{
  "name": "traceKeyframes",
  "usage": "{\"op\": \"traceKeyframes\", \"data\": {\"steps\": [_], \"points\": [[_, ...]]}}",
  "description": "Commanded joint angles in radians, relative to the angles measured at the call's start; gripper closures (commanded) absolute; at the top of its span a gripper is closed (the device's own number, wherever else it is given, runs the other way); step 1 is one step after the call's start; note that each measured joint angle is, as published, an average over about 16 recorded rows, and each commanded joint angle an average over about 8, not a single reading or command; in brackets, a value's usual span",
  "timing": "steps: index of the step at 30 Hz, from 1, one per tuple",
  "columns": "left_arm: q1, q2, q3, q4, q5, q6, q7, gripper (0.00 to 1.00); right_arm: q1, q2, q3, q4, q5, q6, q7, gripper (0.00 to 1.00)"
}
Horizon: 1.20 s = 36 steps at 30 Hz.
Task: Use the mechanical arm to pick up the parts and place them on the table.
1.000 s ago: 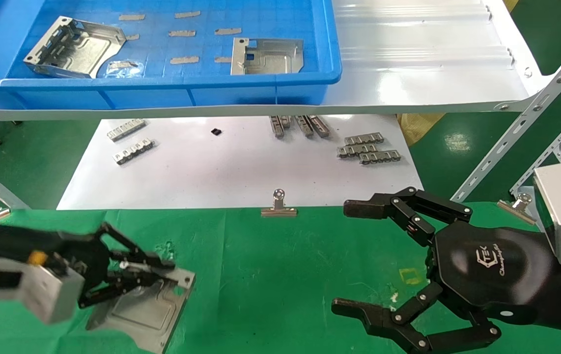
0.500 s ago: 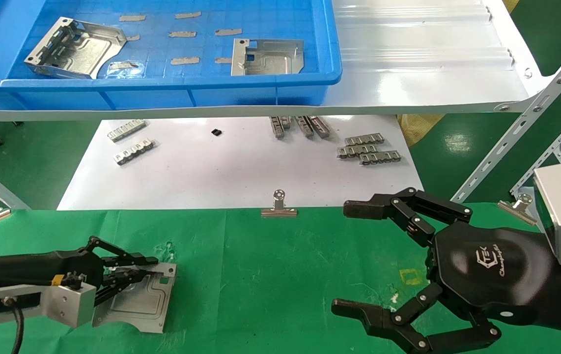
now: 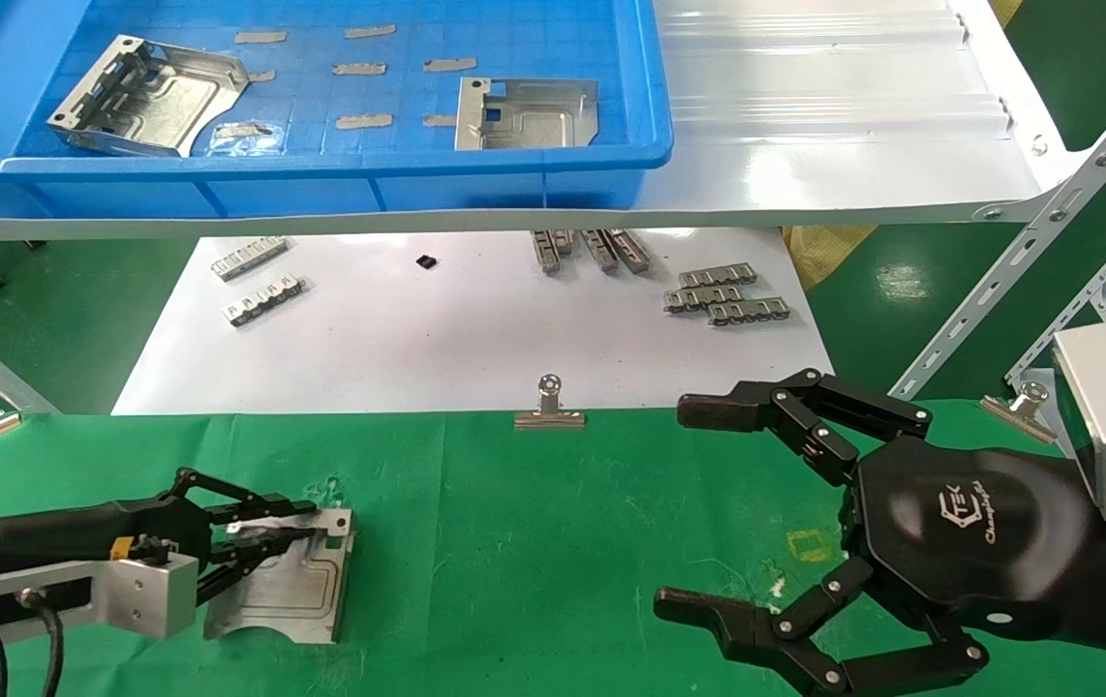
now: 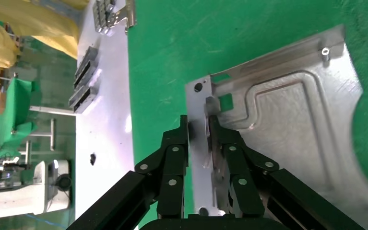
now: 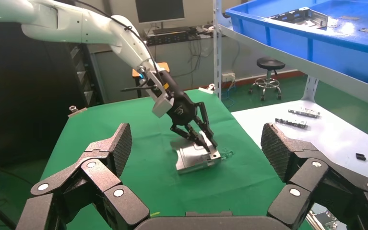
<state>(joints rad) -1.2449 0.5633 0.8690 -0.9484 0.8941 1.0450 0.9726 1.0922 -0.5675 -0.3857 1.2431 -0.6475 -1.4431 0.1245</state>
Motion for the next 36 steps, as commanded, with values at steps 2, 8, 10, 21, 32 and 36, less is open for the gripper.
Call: {"op": "traceKeyframes", "data": {"steps": [2, 8, 10, 21, 32, 36], "points": [[0.004, 0.001, 0.002, -0.003, 0.002, -0.008, -0.004, 0.0, 0.0, 0.0, 0.0, 0.0, 0.0, 0.0, 0.0, 0.0], [-0.013, -0.011, 0.007, -0.017, -0.02, 0.035, -0.079, 0.0, 0.0, 0.0, 0.0, 0.0, 0.0, 0.0, 0.0, 0.0], [-0.021, -0.017, 0.007, -0.011, -0.048, 0.073, -0.131, 0.0, 0.0, 0.0, 0.0, 0.0, 0.0, 0.0, 0.0, 0.0], [-0.011, -0.013, -0.011, 0.144, -0.278, 0.325, -0.367, 0.0, 0.0, 0.0, 0.0, 0.0, 0.0, 0.0, 0.0, 0.0], [-0.005, -0.009, -0.025, 0.137, -0.283, 0.329, -0.383, 0.0, 0.0, 0.0, 0.0, 0.0, 0.0, 0.0, 0.0, 0.0], [0.005, -0.005, -0.056, 0.114, -0.279, 0.338, -0.425, 0.0, 0.0, 0.0, 0.0, 0.0, 0.0, 0.0, 0.0, 0.0]]}}
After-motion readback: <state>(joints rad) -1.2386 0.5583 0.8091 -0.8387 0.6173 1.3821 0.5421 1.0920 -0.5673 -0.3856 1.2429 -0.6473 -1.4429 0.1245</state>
